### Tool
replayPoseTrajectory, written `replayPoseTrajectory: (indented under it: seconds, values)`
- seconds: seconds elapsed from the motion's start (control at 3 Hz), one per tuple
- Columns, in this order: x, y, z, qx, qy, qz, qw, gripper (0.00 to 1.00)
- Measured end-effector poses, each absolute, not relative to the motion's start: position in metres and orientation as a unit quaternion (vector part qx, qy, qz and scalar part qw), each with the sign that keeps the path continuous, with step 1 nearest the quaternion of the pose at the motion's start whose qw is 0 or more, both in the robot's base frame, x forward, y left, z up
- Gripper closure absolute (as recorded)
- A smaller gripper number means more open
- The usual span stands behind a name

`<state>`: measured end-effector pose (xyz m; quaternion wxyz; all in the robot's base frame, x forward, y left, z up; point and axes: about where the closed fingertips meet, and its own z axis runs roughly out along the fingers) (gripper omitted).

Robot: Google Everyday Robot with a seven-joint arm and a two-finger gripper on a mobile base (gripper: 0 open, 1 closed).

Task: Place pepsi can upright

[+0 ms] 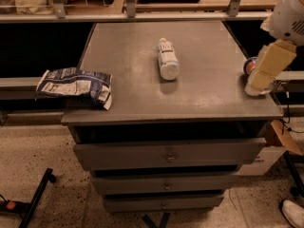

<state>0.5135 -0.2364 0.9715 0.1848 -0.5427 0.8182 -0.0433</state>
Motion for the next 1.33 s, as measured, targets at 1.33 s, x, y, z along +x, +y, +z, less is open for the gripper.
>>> replayPoseTrajectory:
  seconds: [1.33]
  values:
    - [0.634, -0.324, 0.929, -0.340, 0.895, -0.051, 0.284, 0.00]
